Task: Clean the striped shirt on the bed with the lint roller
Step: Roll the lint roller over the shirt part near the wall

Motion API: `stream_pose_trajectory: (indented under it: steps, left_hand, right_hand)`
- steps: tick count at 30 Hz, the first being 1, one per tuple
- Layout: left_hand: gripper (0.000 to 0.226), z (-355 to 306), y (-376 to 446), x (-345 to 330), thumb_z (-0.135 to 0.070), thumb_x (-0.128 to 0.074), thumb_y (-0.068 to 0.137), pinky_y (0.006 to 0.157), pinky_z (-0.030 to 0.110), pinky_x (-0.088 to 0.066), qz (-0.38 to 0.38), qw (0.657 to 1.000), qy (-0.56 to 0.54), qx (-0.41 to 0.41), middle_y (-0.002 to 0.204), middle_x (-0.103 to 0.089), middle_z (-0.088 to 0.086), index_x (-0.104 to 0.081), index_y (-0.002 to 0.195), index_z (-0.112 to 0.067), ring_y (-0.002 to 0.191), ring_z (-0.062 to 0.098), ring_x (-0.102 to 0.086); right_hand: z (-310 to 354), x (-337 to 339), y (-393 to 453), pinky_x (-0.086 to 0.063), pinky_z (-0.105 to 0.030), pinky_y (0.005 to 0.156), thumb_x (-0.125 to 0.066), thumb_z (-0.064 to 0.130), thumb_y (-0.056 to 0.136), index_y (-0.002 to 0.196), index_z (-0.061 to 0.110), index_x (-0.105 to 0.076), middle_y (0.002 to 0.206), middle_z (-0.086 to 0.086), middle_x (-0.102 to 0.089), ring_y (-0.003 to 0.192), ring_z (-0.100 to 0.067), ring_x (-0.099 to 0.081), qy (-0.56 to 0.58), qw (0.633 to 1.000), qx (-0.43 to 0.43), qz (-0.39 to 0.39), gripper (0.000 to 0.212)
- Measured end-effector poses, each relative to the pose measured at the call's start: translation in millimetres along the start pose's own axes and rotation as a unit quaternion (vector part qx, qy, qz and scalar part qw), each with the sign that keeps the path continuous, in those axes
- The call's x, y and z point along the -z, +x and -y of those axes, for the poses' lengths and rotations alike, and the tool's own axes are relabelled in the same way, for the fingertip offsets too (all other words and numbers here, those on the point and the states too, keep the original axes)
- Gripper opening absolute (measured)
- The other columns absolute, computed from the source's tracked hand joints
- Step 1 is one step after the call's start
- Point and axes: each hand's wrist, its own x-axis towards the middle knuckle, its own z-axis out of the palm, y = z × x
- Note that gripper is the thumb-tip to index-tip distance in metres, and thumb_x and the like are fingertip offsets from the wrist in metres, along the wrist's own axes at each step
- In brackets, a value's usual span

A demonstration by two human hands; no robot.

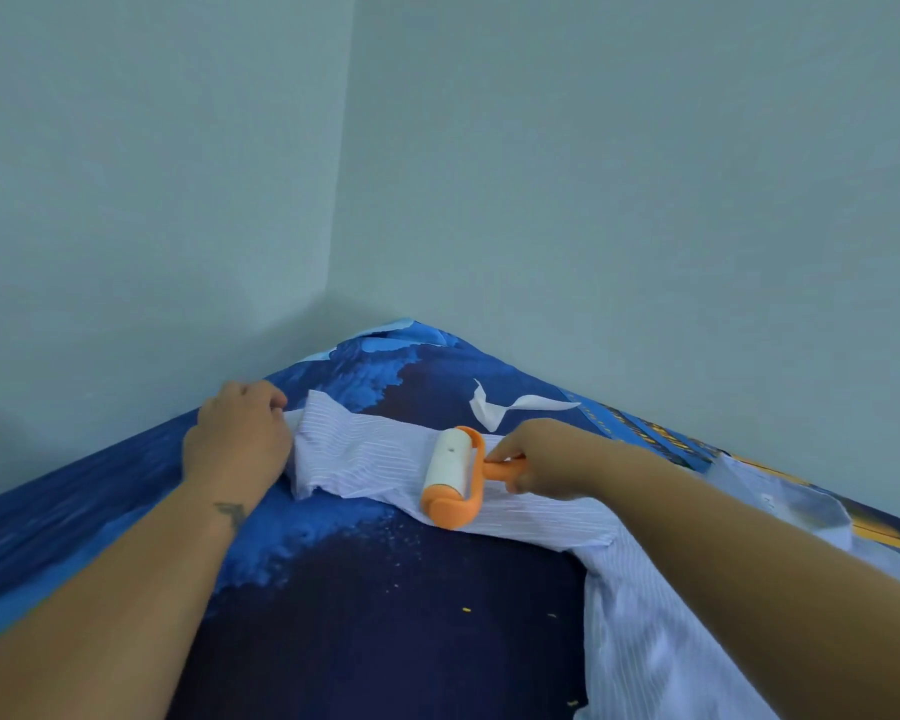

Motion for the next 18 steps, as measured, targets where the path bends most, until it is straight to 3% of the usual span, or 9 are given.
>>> stream_pose_trajectory:
  steps: [2,4,6,10,15,18]
  left_hand:
    - [0.033,5,1,-1,-0.036,-0.043,0.095,0.093,0.047,-0.042,0.042,0.997,0.050,0.035,0.126,-0.050,0.011,-0.058,0.121,-0.021,0.119,0.034,-0.044]
    - [0.042,1,0,-4,-0.046,-0.036,0.096,0.097,0.046,-0.037,0.080,0.991,0.091,0.047,0.129,-0.048,0.010,-0.055,0.125,-0.023,0.122,0.033,-0.040]
    - [0.043,-4,-3,-6,-0.047,-0.032,0.096,0.097,0.045,-0.035,0.100,0.988,0.116,0.036,0.129,-0.048,0.009,-0.053,0.125,-0.024,0.121,0.032,-0.039]
    - [0.033,-6,-7,-9,-0.025,-0.047,0.090,0.092,0.041,-0.036,0.104,0.986,0.129,-0.017,0.128,-0.046,0.008,-0.044,0.122,-0.022,0.118,0.031,-0.039]
    - [0.022,-3,-8,-9,-0.020,-0.049,0.090,0.080,0.039,-0.046,0.108,0.991,0.041,-0.066,0.112,-0.052,0.008,-0.046,0.111,-0.017,0.097,0.028,-0.053]
    - [0.013,-4,-12,-5,-0.017,-0.049,0.089,0.073,0.041,-0.050,0.061,0.994,-0.032,-0.086,0.101,-0.052,0.004,-0.050,0.102,-0.020,0.084,0.024,-0.055]
  right_hand:
    - [14,0,9,-0.036,-0.021,0.062,-0.056,0.015,0.093,0.115,0.020,-0.065,0.083,0.005,-0.055,0.072,-0.012,-0.050,0.022,1.000,0.015,-0.007,0.025]
    - [27,-1,18,-0.031,-0.019,0.055,-0.053,0.014,0.094,0.115,0.017,-0.065,0.074,0.008,-0.047,0.063,-0.009,-0.043,0.027,0.999,0.025,-0.019,0.024]
    - [38,-3,25,-0.035,-0.022,0.059,-0.050,0.013,0.095,0.117,0.018,-0.062,0.079,0.006,-0.050,0.069,-0.014,-0.046,0.023,0.999,0.039,-0.026,0.026]
    - [46,4,29,-0.046,-0.034,0.079,-0.052,0.017,0.095,0.118,0.023,-0.059,0.105,0.000,-0.063,0.092,-0.021,-0.059,0.044,0.996,0.046,-0.070,0.025]
    - [31,20,18,-0.043,-0.030,0.082,-0.055,0.016,0.093,0.122,0.026,-0.058,0.106,0.003,-0.061,0.093,-0.018,-0.055,0.071,0.990,0.036,-0.115,0.031]
    - [19,23,9,-0.047,-0.034,0.083,-0.052,0.015,0.093,0.120,0.028,-0.059,0.101,0.004,-0.060,0.090,-0.018,-0.056,0.043,0.994,0.008,-0.102,0.031]
